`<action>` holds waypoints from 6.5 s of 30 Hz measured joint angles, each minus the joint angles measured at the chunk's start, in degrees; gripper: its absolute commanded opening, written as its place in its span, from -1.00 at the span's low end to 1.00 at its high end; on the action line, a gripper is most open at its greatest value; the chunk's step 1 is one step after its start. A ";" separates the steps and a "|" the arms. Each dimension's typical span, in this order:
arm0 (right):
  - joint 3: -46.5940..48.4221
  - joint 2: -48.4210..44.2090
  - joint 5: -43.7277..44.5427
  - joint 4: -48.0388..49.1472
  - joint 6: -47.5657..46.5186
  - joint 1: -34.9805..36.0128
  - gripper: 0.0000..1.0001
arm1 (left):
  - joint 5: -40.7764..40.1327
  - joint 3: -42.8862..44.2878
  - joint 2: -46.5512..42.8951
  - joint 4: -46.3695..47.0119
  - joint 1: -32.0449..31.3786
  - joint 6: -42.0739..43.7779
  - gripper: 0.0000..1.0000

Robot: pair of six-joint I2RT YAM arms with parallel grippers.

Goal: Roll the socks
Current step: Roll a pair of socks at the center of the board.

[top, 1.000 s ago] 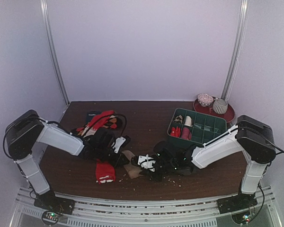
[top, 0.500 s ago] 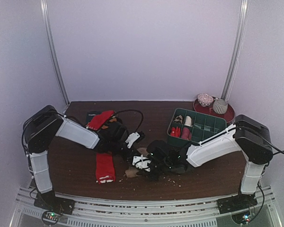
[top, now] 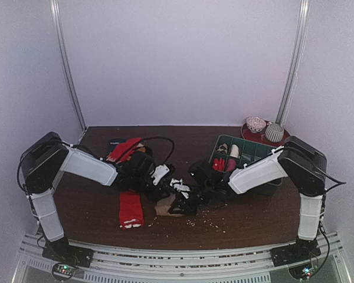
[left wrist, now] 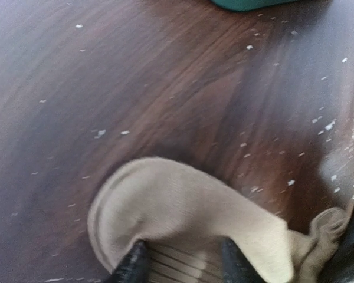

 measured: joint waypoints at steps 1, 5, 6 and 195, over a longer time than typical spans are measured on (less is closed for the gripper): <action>0.07 0.26 -1.36 0.11 1.01 -0.55 -0.84 | -0.94 0.00 -0.33 -0.37 0.02 0.24 -0.05; 0.70 1.07 -4.15 -0.46 3.78 -1.64 -0.84 | -5.60 -0.04 -2.56 -1.66 0.42 1.31 0.06; 1.05 1.25 -4.55 -0.96 4.33 -1.79 -0.83 | -6.40 -0.13 -3.41 -1.70 0.55 1.51 0.08; -1.86 4.22 -15.19 4.13 20.15 -7.26 -0.89 | 12.57 -11.98 -18.27 10.95 2.51 2.23 0.31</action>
